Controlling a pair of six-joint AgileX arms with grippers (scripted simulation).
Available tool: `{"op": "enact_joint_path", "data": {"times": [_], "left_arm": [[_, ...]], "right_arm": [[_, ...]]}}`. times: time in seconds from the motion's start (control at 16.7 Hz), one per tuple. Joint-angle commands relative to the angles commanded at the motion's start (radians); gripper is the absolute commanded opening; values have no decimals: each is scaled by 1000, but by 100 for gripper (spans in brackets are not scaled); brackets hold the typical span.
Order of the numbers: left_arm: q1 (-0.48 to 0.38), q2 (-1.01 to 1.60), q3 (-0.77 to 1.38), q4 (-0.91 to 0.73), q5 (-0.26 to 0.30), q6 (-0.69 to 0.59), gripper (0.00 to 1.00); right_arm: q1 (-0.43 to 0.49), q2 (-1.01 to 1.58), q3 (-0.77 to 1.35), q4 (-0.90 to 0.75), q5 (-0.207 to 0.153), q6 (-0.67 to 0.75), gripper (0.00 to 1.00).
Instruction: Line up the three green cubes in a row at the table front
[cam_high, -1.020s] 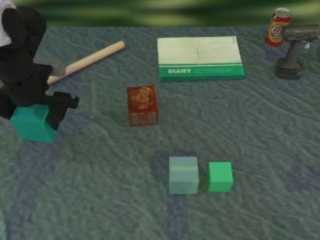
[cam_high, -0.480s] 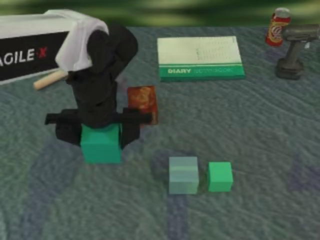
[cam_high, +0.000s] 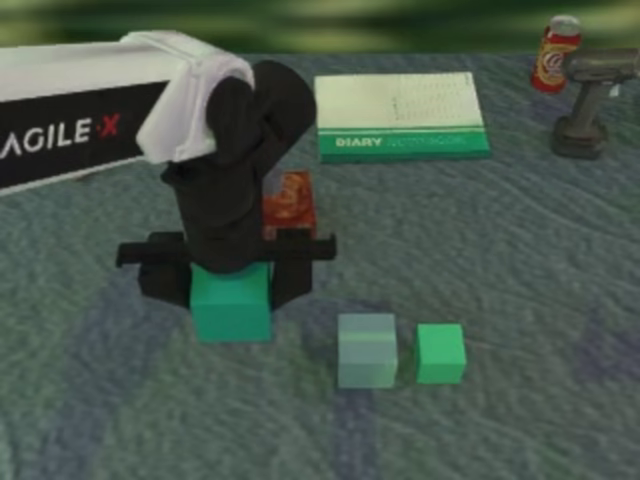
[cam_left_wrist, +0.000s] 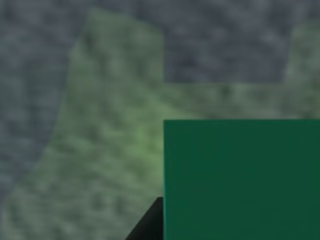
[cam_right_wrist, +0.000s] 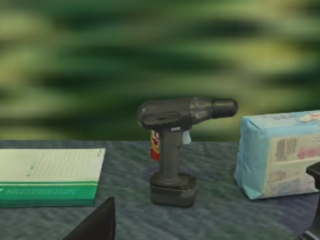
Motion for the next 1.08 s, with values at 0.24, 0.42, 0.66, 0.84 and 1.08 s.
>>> {"op": "enact_joint_path", "data": {"times": [0.24,0.42,0.66,0.84,1.08], "left_arm": [[-1,27,-45,72,0,2,0],[0,71,-109,186,1,1,0],[-2,103,-152,256,0,1,0],[-2,103,-152,256,0,1,0],[-2,103,-152,256,0,1,30]], "right_arm": [[0,0,0,0,0,0,100],[0,0,0,0,0,0,100],[0,0,0,0,0,0,100],[0,0,0,0,0,0,100],[0,0,0,0,0,0,100]]}}
